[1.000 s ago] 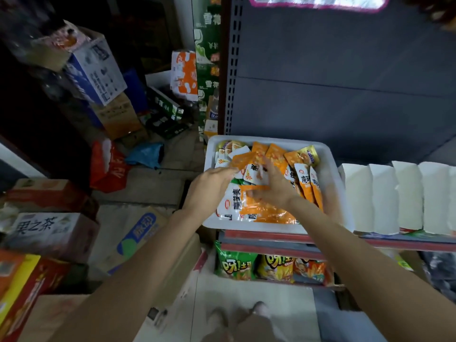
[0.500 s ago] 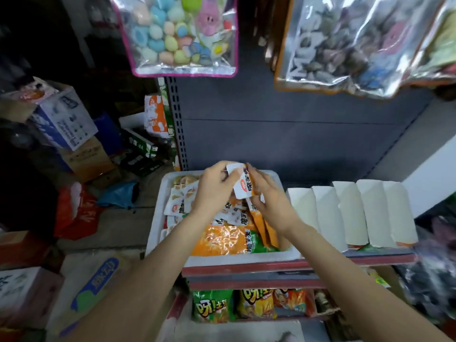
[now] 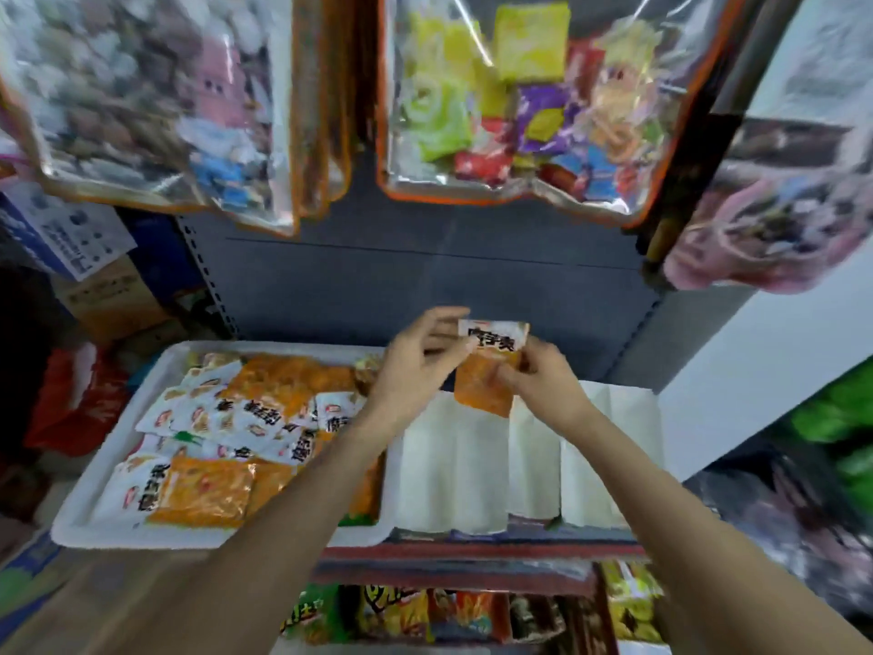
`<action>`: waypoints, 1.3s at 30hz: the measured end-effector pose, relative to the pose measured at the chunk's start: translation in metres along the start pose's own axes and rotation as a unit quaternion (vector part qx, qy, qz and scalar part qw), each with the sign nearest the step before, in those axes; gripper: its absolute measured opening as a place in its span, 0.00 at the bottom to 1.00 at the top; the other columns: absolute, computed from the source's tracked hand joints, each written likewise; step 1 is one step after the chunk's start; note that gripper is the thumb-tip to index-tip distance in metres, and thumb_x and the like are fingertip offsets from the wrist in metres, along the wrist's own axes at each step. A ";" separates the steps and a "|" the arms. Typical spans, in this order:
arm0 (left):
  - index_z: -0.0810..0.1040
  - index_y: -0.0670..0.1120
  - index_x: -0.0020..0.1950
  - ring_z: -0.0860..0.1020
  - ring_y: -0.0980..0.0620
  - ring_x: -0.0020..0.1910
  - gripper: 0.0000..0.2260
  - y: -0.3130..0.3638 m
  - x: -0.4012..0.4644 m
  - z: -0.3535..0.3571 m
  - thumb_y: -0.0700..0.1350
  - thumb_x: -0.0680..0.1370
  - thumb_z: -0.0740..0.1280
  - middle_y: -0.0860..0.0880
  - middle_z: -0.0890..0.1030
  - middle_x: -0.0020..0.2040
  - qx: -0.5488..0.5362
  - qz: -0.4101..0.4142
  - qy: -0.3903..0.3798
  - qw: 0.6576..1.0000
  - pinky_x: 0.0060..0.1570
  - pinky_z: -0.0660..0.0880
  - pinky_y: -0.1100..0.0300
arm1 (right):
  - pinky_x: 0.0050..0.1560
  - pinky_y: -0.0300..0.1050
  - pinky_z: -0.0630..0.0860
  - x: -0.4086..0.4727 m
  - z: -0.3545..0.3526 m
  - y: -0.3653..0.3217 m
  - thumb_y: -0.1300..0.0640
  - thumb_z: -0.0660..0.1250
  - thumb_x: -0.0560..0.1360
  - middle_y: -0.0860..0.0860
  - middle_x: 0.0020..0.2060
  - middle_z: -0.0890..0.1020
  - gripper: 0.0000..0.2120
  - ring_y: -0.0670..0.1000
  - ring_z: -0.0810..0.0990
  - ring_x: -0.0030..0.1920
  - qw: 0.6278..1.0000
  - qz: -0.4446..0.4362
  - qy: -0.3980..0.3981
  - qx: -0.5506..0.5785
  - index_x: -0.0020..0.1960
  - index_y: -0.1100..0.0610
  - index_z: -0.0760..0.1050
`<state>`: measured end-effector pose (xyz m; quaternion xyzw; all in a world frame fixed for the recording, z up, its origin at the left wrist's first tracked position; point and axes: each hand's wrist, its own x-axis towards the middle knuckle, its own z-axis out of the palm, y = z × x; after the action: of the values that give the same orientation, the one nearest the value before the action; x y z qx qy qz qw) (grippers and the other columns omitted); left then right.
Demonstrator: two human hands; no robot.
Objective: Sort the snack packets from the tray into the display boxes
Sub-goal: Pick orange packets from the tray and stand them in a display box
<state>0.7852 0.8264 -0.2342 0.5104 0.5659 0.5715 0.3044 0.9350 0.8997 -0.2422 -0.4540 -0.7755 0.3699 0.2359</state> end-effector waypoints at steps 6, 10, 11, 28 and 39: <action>0.75 0.56 0.40 0.80 0.53 0.45 0.10 -0.001 0.018 0.049 0.41 0.77 0.67 0.57 0.81 0.41 0.051 -0.010 -0.021 0.998 0.50 0.78 0.49 | 0.49 0.53 0.77 -0.010 -0.039 0.032 0.63 0.68 0.71 0.58 0.42 0.83 0.04 0.58 0.81 0.44 0.998 0.016 0.053 -0.007 0.46 0.59 0.77; 0.76 0.53 0.41 0.81 0.49 0.45 0.09 0.000 0.023 0.081 0.40 0.78 0.65 0.51 0.82 0.42 0.053 -0.024 -0.084 0.995 0.51 0.78 0.46 | 0.49 0.44 0.76 -0.026 -0.061 0.052 0.65 0.69 0.72 0.51 0.43 0.83 0.08 0.53 0.81 0.45 0.994 0.043 0.097 0.020 0.47 0.55 0.78; 0.77 0.50 0.42 0.82 0.48 0.45 0.07 -0.001 0.025 0.087 0.40 0.78 0.64 0.48 0.82 0.44 0.053 -0.026 -0.098 0.993 0.52 0.78 0.47 | 0.50 0.43 0.76 -0.029 -0.066 0.058 0.65 0.69 0.72 0.49 0.43 0.82 0.09 0.51 0.81 0.45 0.993 0.048 0.101 0.020 0.49 0.54 0.78; 0.76 0.45 0.60 0.77 0.55 0.55 0.10 -0.017 0.041 0.218 0.42 0.80 0.62 0.51 0.80 0.57 0.163 -0.037 -0.134 0.977 0.52 0.71 0.67 | 0.41 0.43 0.79 -0.048 -0.160 0.147 0.64 0.68 0.74 0.49 0.41 0.83 0.07 0.51 0.82 0.42 0.969 0.058 0.140 0.193 0.46 0.53 0.78; 0.70 0.49 0.69 0.66 0.48 0.67 0.17 -0.062 0.061 0.225 0.41 0.80 0.56 0.49 0.70 0.69 0.460 -0.046 -0.280 0.842 0.63 0.64 0.55 | 0.40 0.36 0.79 -0.023 -0.156 0.178 0.68 0.64 0.76 0.49 0.43 0.83 0.07 0.44 0.82 0.41 0.963 0.035 0.091 0.251 0.51 0.60 0.76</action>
<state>0.9622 0.9693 -0.3158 0.7036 0.6771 0.0643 0.2060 1.1498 0.9913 -0.2872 -0.4388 -0.6166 0.5177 0.3991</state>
